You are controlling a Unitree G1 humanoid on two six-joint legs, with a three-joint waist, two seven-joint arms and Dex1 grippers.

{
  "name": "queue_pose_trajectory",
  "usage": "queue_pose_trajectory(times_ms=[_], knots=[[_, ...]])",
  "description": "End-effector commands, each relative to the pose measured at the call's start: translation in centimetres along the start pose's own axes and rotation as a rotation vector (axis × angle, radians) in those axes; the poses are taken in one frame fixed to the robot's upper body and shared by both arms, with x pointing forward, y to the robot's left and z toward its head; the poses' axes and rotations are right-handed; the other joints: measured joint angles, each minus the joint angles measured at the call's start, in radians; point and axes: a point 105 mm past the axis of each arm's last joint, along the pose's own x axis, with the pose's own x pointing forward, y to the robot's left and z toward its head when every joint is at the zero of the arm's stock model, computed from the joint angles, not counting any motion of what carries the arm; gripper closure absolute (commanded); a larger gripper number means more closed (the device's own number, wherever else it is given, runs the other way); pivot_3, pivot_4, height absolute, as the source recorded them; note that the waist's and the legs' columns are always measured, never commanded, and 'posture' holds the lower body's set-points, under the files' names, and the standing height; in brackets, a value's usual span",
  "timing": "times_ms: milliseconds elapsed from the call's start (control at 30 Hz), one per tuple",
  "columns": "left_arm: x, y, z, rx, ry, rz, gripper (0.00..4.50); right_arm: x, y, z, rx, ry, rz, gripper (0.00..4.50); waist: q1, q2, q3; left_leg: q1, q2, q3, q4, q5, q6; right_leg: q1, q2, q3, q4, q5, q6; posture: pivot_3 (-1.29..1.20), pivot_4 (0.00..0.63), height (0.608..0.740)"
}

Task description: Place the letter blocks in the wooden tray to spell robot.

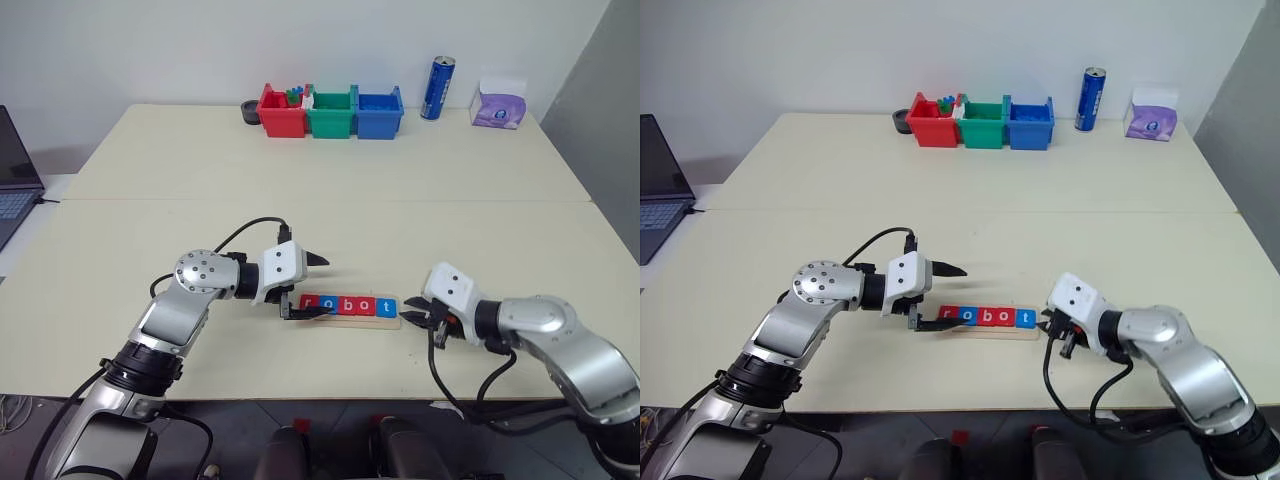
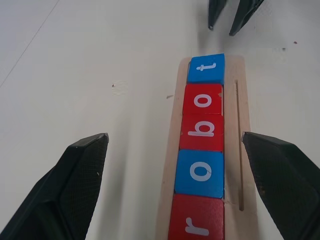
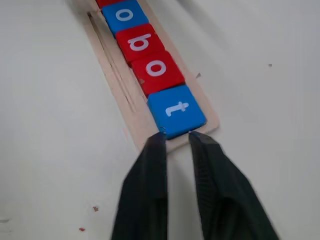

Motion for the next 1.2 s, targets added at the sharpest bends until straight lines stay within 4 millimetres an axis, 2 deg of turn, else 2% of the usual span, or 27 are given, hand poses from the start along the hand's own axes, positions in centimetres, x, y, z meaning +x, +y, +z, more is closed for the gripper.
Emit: queue_pose_trajectory(times_ms=[33,200,767,1000,1200], knots=[[-0.3,0.6,0.8,0.031,-0.025,0.014,0.0,-0.1,0.3,0.8,0.007,-0.036,-0.063,4.48,0.0,0.0,0.0,0.0,0.0,0.0,0.0,0.0,0.0,0.0,0.0,0.0,0.0,0.0,0.0,0.0,0.15,0.74],[-0.2,0.6,0.8,0.026,-0.033,0.018,0.0,0.5,0.5,0.2,0.077,-0.021,-0.14,4.48,0.0,0.0,0.0,0.0,0.0,0.0,0.0,0.0,0.0,0.0,0.0,0.0,0.0,0.0,0.0,0.0,0.15,0.74],[-0.5,0.8,0.4,0.035,-0.027,0.027,0.0,1.8,1.4,0.4,0.119,-0.028,-0.12,4.48,0.0,0.0,0.0,0.0,0.0,0.0,0.0,0.0,0.0,0.0,0.0,0.0,0.0,0.0,0.0,0.0,0.15,0.74],[-0.6,0.9,0.4,0.032,-0.027,0.034,0.0,1.8,1.3,0.5,0.101,-0.029,-0.121,4.48,0.0,0.0,0.0,0.0,0.0,0.0,0.0,0.0,0.0,0.0,0.0,0.0,0.0,0.0,0.0,0.0,0.15,0.74],[-0.9,1.0,0.1,0.02,-0.02,0.049,0.0,1.0,0.4,0.8,0.071,-0.025,-0.132,4.48,0.0,0.0,0.0,0.0,0.0,0.0,0.0,0.0,0.0,0.0,0.0,0.0,0.0,0.0,0.0,0.0,0.15,0.74]])
